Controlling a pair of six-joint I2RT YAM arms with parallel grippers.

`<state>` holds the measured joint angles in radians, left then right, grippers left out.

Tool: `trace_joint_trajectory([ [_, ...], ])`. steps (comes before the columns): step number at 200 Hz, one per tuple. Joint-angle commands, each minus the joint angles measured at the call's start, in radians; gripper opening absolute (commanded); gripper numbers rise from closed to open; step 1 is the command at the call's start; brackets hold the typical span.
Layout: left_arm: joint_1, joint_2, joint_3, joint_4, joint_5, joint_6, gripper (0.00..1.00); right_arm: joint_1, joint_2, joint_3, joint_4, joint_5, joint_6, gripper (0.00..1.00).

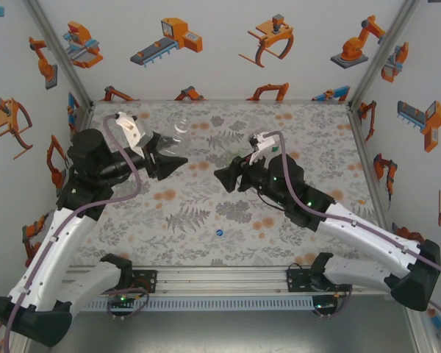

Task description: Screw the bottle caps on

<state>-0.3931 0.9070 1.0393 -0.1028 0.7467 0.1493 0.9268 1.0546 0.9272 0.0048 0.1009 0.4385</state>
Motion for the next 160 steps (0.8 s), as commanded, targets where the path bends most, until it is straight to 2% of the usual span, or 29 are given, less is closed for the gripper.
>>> trace_joint_trajectory([
  [1, 0.007, -0.04, -0.072, -0.037, -0.037, 0.131, 0.0, 0.017, 0.011, 0.044, -0.301, 0.113, 0.093, 0.53],
  [25, 0.015, -0.086, -0.16, 0.022, -0.051, 0.161, 0.0, 0.041, 0.082, 0.092, -0.412, 0.125, 0.161, 0.51],
  [53, 0.019, -0.098, -0.183, 0.0, -0.049, 0.186, 0.0, 0.074, 0.176, 0.14, -0.499, 0.131, 0.214, 0.49],
  [76, 0.017, -0.109, -0.208, 0.021, -0.061, 0.172, 0.0, 0.083, 0.245, 0.141, -0.521, 0.121, 0.26, 0.45],
  [114, 0.017, -0.151, -0.249, 0.071, -0.153, 0.128, 0.0, 0.104, 0.338, 0.157, -0.544, 0.102, 0.305, 0.39],
  [133, 0.017, -0.166, -0.255, 0.074, -0.194, 0.131, 0.0, 0.124, 0.389, 0.179, -0.57, 0.093, 0.302, 0.39],
  [160, 0.017, -0.169, -0.262, 0.086, -0.198, 0.125, 0.0, 0.15, 0.458, 0.208, -0.598, 0.101, 0.299, 0.39],
])
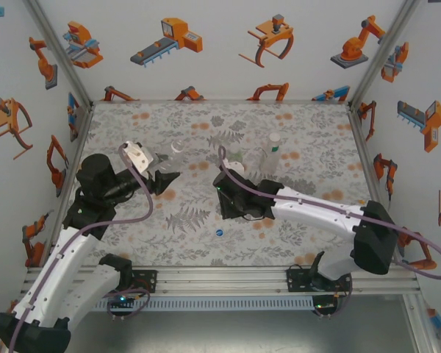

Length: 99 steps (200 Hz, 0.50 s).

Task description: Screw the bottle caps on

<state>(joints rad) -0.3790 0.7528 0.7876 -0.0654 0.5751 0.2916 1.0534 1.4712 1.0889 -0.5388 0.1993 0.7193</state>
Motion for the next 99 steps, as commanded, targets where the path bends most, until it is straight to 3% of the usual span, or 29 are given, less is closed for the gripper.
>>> trace_joint_trajectory([
  [1, 0.003, -0.014, -0.01, 0.049, -0.026, -0.017, 0.0, 0.025, 0.043, 0.048, -0.055, 0.003, 0.018, 0.39],
  [99, 0.005, -0.013, 0.001, 0.033, -0.028, -0.019, 0.0, 0.099, 0.22, 0.1, -0.093, 0.015, 0.093, 0.5],
])
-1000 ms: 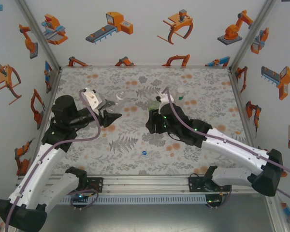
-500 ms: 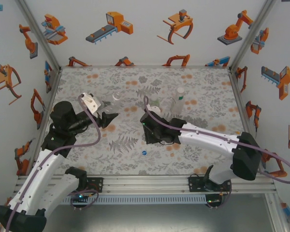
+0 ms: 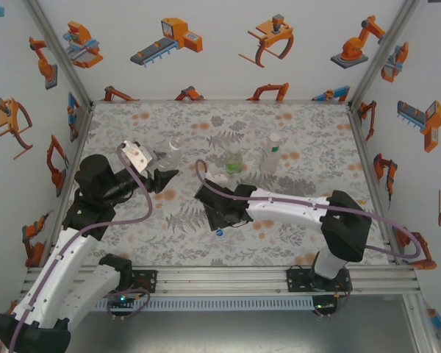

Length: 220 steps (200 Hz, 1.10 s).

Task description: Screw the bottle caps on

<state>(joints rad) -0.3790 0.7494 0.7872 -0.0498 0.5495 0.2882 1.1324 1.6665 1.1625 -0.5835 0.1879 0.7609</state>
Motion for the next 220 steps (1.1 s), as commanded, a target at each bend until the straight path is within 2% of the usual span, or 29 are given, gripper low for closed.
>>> trace_joint_trajectory([
  [1, 0.005, -0.009, 0.001, 0.018, -0.003, -0.014, 0.0, 0.021, 0.026, 0.027, -0.049, 0.026, 0.053, 0.5],
  [220, 0.005, 0.011, 0.007, 0.008, -0.009, -0.019, 0.0, 0.029, 0.157, -0.001, 0.037, 0.009, 0.097, 0.43],
])
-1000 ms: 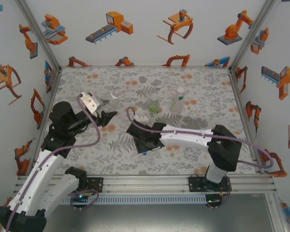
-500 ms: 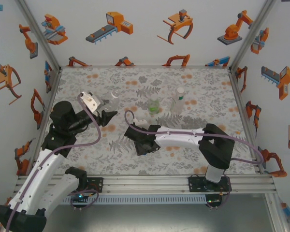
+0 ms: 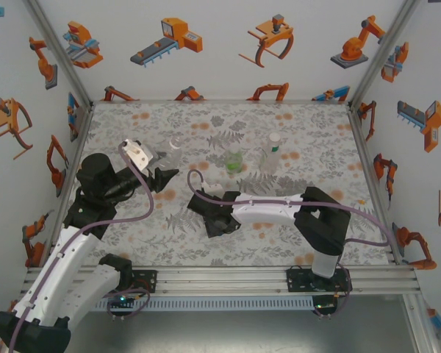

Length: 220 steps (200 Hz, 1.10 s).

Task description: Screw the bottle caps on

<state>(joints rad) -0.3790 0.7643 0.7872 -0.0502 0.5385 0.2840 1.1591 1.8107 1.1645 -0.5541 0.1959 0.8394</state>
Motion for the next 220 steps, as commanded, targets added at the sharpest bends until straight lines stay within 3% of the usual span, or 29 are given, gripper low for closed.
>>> trace_joint_trajectory([
  [1, 0.005, -0.004, 0.007, 0.008, 0.002, -0.015, 0.0, 0.002, 0.013, -0.002, 0.008, 0.0, 0.018, 0.43],
  [220, 0.005, 0.009, 0.01, 0.008, 0.008, -0.023, 0.0, 0.002, 0.013, -0.012, 0.005, -0.045, 0.033, 0.4],
])
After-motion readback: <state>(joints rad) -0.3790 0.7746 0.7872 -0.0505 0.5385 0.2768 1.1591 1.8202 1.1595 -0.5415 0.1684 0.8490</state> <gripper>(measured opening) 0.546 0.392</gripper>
